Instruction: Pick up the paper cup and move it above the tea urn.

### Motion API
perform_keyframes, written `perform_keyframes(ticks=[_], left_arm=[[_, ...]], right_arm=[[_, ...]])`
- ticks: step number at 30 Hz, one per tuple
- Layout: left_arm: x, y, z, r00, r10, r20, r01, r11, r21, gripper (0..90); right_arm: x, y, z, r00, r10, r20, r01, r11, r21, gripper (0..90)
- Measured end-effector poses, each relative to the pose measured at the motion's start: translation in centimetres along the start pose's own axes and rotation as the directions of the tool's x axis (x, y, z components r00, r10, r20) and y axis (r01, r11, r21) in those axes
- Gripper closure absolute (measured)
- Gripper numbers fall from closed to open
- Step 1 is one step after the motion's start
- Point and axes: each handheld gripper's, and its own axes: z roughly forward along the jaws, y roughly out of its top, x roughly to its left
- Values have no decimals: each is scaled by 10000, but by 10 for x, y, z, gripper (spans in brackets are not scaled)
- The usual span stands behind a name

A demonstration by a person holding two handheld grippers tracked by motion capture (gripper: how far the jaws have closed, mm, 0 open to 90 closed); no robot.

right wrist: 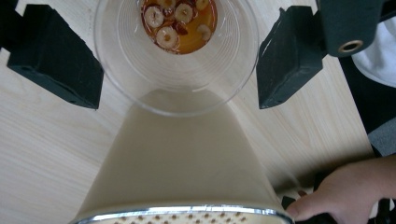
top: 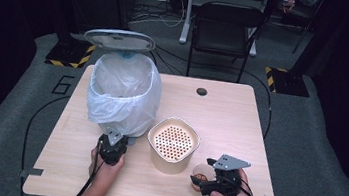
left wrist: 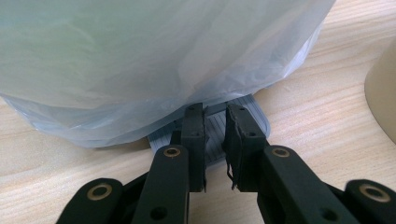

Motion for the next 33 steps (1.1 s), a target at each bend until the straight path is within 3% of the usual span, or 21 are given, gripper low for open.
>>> perform_keyframes(ticks=[5,19,33], left_arm=[[0,0,0,10000,3,-6,-3,10000,-13,779],[0,0,0,10000,-19,17,19,10000,5,778],[0,0,0,10000,-17,24,17,10000,5,779]], right_arm=[[0,-6,7,9999,-132,-42,133,9993,340,190],[0,-13,10,9987,-495,-95,498,9983,310,194],[0,-17,16,9979,-648,-74,652,9957,658,201]])
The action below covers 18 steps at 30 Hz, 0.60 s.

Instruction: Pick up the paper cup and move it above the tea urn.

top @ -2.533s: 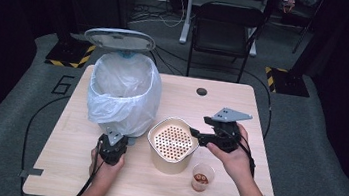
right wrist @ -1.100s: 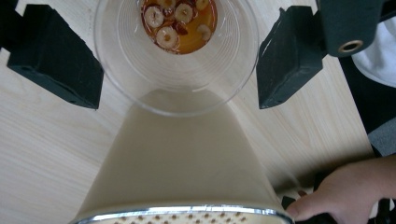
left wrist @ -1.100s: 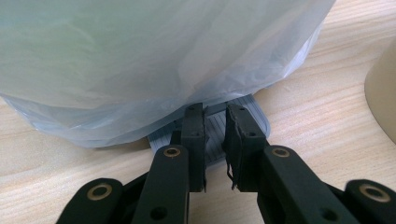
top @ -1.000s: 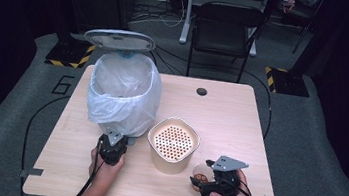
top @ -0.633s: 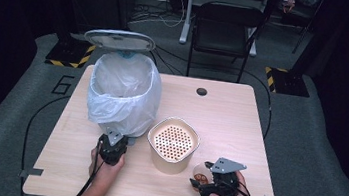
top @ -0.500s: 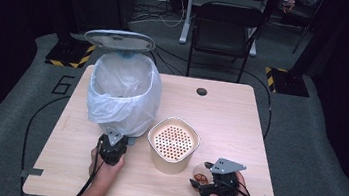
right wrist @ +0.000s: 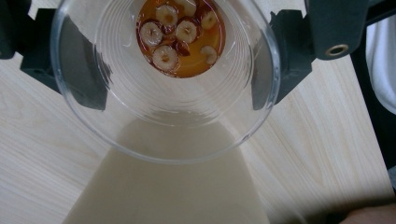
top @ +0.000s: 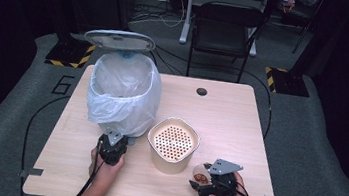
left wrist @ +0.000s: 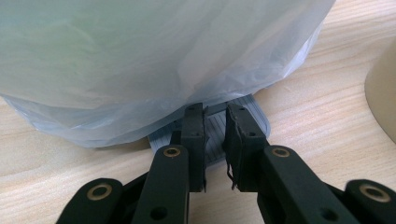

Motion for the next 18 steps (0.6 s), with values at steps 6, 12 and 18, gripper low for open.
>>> perform_keyframes(ticks=[6,12,18], left_arm=[[1,0,-1,10000,81,22,-81,9999,70,778],[0,0,0,10000,-8,-1,8,10000,-5,778],[0,0,0,10000,1,-1,-1,10000,-4,779]], right_arm=[[-1,-1,3,9999,-105,-88,107,9998,173,263],[0,0,2,9998,-176,-55,177,9997,179,268],[0,2,0,9999,-96,-58,97,9999,86,260]])
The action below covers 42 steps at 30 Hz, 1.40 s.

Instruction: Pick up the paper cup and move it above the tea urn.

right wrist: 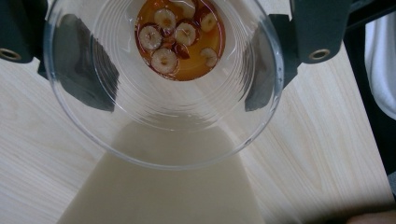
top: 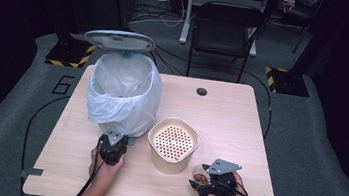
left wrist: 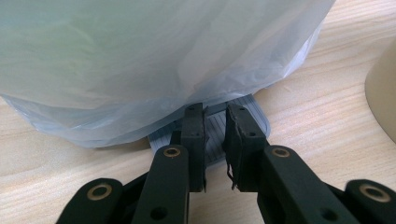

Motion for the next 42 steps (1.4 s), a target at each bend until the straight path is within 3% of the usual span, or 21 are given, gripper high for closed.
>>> perform_keyframes(ticks=[14,25,34,42], left_arm=[[-1,0,0,10000,58,-70,-58,10000,6,778],[0,0,0,10000,76,-53,-76,10000,43,778],[0,0,0,10000,26,-24,-26,10000,18,779],[0,0,0,10000,65,-53,-65,10000,16,778]], right_arm=[[-3,5,-6,9998,40,176,-37,9999,-142,265],[-20,17,-18,9987,213,464,-204,9996,-203,271],[-36,34,-25,9968,58,793,-43,9998,-192,273],[-50,50,-34,9926,-488,1115,499,9987,-67,275]])
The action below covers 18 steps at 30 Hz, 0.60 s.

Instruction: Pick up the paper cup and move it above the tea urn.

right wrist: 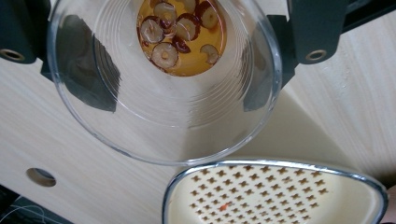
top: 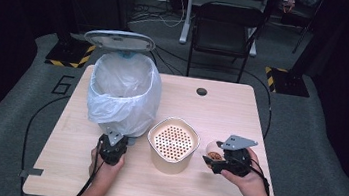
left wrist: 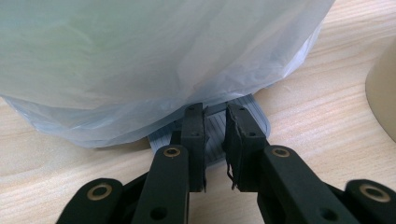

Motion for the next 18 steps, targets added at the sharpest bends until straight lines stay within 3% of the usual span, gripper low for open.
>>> perform_keyframes(ticks=[18], left_arm=[[0,0,0,10000,-1,1,1,10000,-15,778]], right_arm=[[-35,22,2,9982,567,217,-569,9984,48,284]])
